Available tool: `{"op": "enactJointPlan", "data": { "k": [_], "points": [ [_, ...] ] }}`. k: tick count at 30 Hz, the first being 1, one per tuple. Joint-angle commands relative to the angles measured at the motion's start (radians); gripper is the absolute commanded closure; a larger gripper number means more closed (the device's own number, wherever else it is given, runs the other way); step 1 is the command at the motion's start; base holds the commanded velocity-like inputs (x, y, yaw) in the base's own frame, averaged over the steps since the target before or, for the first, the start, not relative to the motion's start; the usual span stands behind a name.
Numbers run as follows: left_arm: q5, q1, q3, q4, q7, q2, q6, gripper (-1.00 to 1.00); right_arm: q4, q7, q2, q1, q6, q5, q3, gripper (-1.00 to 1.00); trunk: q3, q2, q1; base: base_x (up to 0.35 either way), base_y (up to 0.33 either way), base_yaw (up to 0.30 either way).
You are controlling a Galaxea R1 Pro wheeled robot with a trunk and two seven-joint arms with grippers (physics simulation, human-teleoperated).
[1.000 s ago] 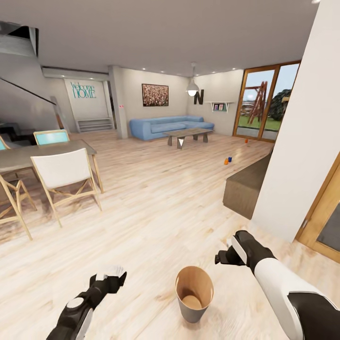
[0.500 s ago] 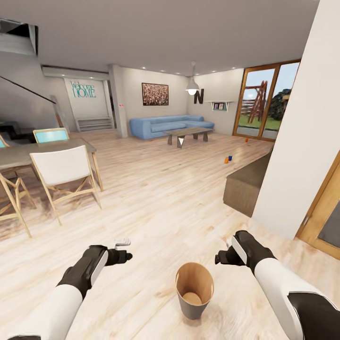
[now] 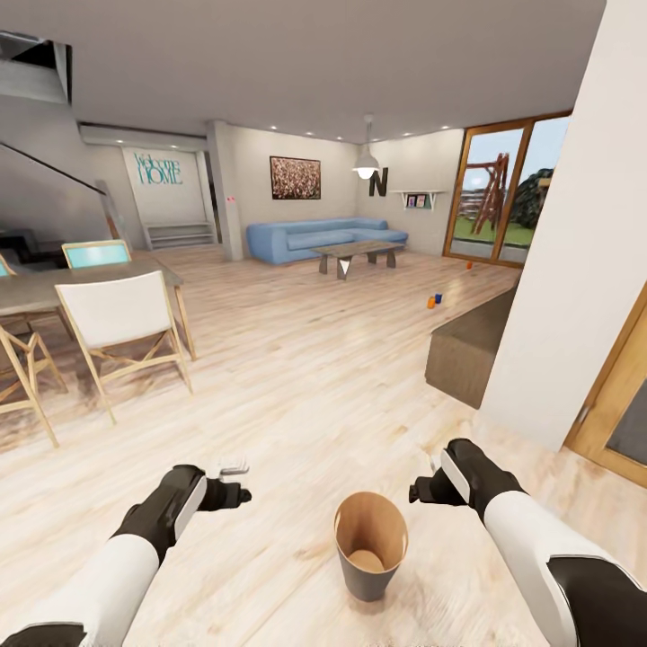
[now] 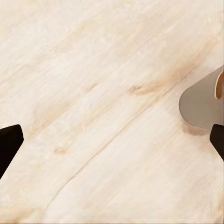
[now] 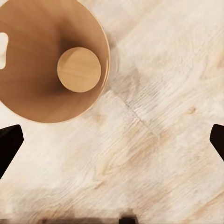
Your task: Put the three can of soda from the living room inside the tash can in the kitchen.
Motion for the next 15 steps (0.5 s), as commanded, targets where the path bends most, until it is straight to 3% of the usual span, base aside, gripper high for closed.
{"op": "enactJointPlan", "data": {
  "k": [1, 5, 10, 15],
  "points": [
    [0.001, -0.001, 0.000, 0.000, 0.001, 0.000, 0.061, -1.00, 0.000, 0.000, 0.000, 0.000, 0.000, 0.001, 0.000, -1.00, -0.003, -0.007, 0.004, 0.000, 0.000, 0.000],
    [0.001, -0.002, 0.000, 0.001, 0.004, 0.000, 0.114, -1.00, 0.000, 0.000, 0.000, 0.000, 0.000, 0.004, 0.000, -1.00, -0.016, -0.035, 0.019, 0.000, 0.000, 0.000],
    [0.002, -0.002, -0.001, -0.004, 0.004, 0.001, 0.133, -1.00, 0.000, 0.000, 0.001, 0.001, 0.000, 0.007, 0.002, -1.00, -0.016, -0.035, 0.019, 0.002, 0.000, 0.000],
    [-0.004, -0.003, -0.001, -0.001, 0.003, 0.001, 0.135, -1.00, 0.000, 0.000, 0.001, 0.001, 0.000, 0.008, 0.001, -1.00, -0.016, -0.035, 0.019, 0.155, 0.048, 0.000]
  ]
}}
